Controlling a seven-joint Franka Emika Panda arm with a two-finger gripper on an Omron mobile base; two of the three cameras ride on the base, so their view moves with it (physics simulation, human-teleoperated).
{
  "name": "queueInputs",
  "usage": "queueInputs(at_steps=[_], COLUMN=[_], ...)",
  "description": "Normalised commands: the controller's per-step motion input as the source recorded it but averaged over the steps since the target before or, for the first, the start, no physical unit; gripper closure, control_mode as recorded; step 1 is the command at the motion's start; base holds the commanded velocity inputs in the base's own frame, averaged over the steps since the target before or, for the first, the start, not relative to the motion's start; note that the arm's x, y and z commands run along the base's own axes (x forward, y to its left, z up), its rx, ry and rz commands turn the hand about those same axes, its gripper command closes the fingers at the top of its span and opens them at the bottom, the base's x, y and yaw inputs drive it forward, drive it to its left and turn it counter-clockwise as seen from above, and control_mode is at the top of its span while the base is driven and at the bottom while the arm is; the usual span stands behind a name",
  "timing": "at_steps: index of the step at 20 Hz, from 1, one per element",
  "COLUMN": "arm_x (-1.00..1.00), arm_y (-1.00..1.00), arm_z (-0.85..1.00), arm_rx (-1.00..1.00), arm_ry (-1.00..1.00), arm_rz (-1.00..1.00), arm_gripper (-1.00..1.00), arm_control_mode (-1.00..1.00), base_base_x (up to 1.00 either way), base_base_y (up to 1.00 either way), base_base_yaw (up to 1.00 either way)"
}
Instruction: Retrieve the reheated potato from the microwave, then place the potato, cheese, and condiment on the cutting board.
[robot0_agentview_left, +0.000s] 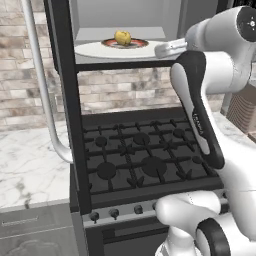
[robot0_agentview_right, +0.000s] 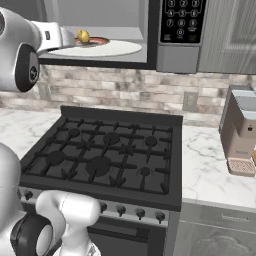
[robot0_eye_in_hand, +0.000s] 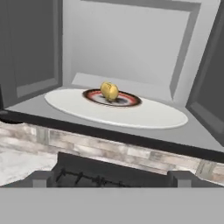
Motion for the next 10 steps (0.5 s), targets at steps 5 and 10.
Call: queueInputs(at_steps=[5,10], arm_x=[0.55,0.53], arm_y=[-0.02,0.0], arm_z=[0.04,0.0], arm_rx=[0.16,0.2], arm_ry=[0.0,0.0], arm_rz=[-0.09,0.0], arm_gripper=[-1.0,-1.0], arm_control_mode=[-1.0,-1.0], base_base_x=[0.0,0.0], base_base_y=[0.0,0.0], base_base_yaw=[0.0,0.0])
